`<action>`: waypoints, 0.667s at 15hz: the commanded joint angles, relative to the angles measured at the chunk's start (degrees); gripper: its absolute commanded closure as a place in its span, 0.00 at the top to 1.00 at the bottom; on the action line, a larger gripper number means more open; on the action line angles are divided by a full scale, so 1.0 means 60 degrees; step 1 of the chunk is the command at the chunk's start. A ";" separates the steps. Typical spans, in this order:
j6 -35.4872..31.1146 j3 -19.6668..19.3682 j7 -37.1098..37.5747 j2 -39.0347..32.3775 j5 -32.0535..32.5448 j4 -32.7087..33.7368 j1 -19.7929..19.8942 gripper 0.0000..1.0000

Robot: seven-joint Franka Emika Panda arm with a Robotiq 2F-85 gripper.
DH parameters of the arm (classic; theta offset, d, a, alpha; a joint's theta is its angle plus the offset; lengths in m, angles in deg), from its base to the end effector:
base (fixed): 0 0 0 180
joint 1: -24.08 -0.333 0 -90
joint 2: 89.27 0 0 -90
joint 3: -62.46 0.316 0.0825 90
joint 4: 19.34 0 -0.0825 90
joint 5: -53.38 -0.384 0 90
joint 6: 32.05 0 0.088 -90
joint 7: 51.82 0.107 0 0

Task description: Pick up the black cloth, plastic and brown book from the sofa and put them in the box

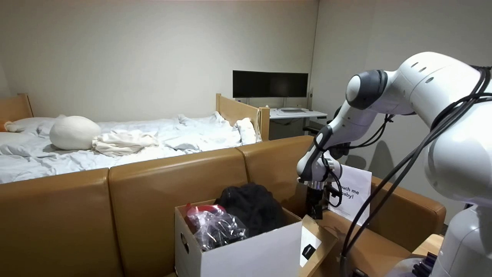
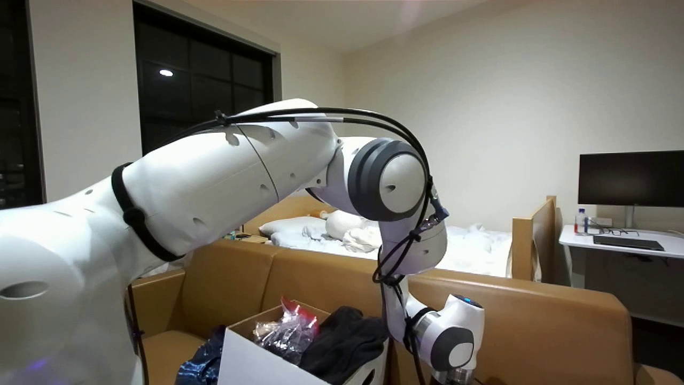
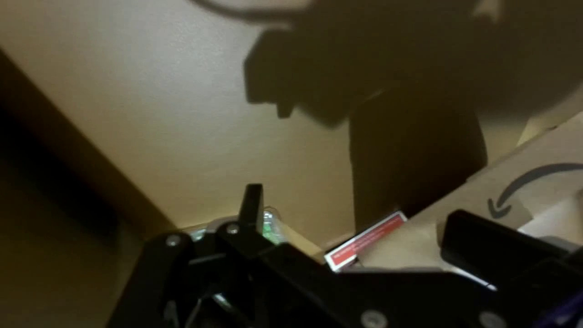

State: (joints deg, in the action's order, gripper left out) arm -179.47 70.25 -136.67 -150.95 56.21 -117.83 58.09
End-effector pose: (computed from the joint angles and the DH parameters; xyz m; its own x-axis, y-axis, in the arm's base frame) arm 0.5316 -0.2575 -0.0417 0.5380 0.8388 0.0830 0.8310 -0.5113 -0.2191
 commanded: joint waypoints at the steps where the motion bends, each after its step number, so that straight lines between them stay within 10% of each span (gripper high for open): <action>1: 0.0682 0.0339 -0.1620 0.0599 -0.0059 -0.1065 0.0398 1.00; 10: 0.5770 -0.0280 -0.4443 0.0570 -0.0237 -0.0113 -0.0101 1.00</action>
State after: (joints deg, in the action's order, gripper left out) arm -154.74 69.94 -158.10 -148.28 56.14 -120.67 58.82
